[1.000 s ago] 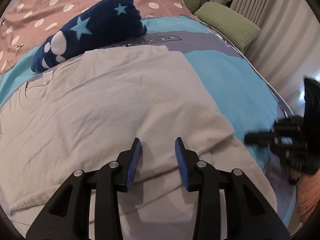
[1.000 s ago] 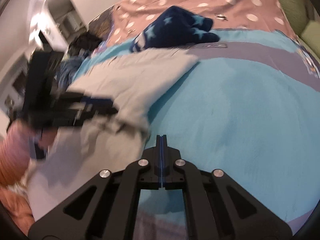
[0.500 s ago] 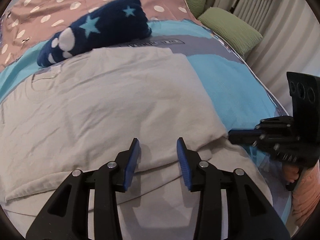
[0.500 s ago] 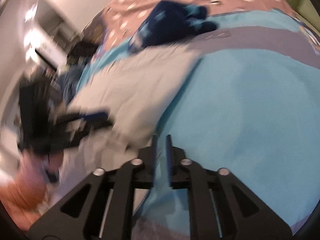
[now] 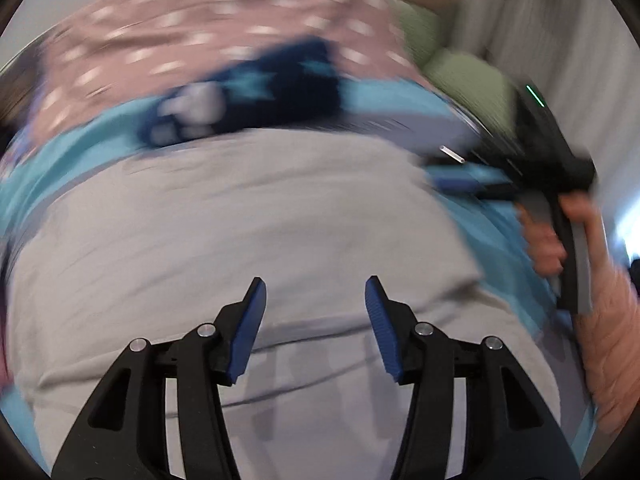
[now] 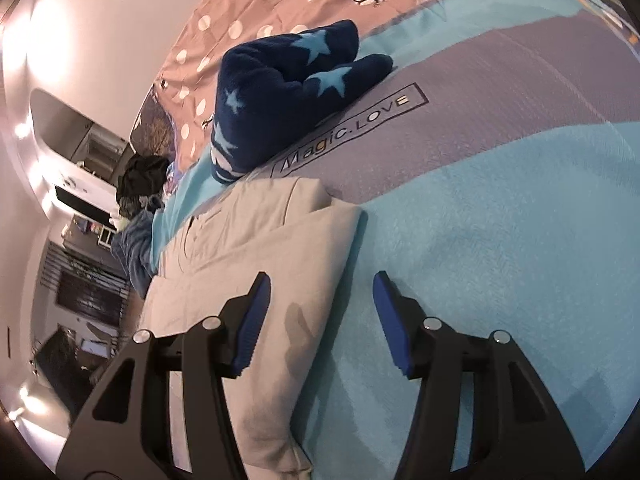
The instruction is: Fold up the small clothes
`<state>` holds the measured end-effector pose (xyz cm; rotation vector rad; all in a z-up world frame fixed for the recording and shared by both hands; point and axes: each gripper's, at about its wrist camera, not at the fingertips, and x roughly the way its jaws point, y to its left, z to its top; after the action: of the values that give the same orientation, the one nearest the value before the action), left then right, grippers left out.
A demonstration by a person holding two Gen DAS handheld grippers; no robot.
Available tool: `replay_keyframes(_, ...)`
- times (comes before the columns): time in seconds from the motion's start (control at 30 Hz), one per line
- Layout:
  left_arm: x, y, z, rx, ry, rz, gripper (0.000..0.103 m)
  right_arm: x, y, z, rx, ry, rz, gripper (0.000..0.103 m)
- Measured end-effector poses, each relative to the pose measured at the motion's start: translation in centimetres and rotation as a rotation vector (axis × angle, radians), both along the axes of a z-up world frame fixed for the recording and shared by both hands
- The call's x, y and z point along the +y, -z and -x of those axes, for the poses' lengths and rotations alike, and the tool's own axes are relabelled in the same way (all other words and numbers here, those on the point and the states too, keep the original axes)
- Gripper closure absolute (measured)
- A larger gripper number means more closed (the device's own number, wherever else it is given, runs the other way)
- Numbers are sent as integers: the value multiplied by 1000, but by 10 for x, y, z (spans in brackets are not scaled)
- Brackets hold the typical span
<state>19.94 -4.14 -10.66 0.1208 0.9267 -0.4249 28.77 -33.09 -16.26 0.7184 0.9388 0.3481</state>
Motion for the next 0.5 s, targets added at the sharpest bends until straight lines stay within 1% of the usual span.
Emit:
replay_keyframes(0.1, 88, -7, -12, -22, -254, 21, 50, -1, 2, -5, 7, 8, -10, 47)
replay_keyframes(0.13, 126, -8, -15, -22, -367, 40, 50, -1, 2, -9, 11, 16, -12, 47)
replay_keyframes(0.17, 154, -8, -16, -18, -450, 61, 50, 0, 1, -11, 11, 19, -8, 46)
replay_keyframes(0.2, 179, -9, -17, -14, -501, 81, 51, 3, 0, -14, 10, 24, 4, 46)
replay_keyframes(0.23, 191, -9, -18, -14, -517, 88, 51, 6, -1, -18, 8, 28, 20, 48)
replay_keyframes(0.27, 202, -8, -20, -8, -526, 88, 51, 9, -2, -21, 6, 30, 35, 67)
replay_keyframes(0.3, 210, -5, -22, 5, -529, 82, 51, 12, -3, -24, 8, 24, 49, 98)
replay_keyframes(0.33, 216, 0, -26, 21, -525, 78, 52, 15, -3, -26, 10, 28, 64, 101)
replay_keyframes(0.37, 218, 6, -29, 38, -510, 73, 62, 16, -8, -25, -9, 55, 81, 101)
replay_keyframes(0.4, 217, 12, -33, 52, -487, 60, 96, 18, -14, -24, -34, 68, 97, 101)
replay_keyframes(0.43, 216, 14, -34, 60, -473, 45, 100, 20, -21, -23, -63, 77, 114, 101)
replay_keyframes(0.47, 215, 15, -33, 51, -479, 40, 101, 22, -26, -25, -93, 84, 139, 101)
replay_keyframes(0.5, 216, 13, -32, 29, -491, 40, 101, 24, -27, -28, -95, 85, 178, 101)
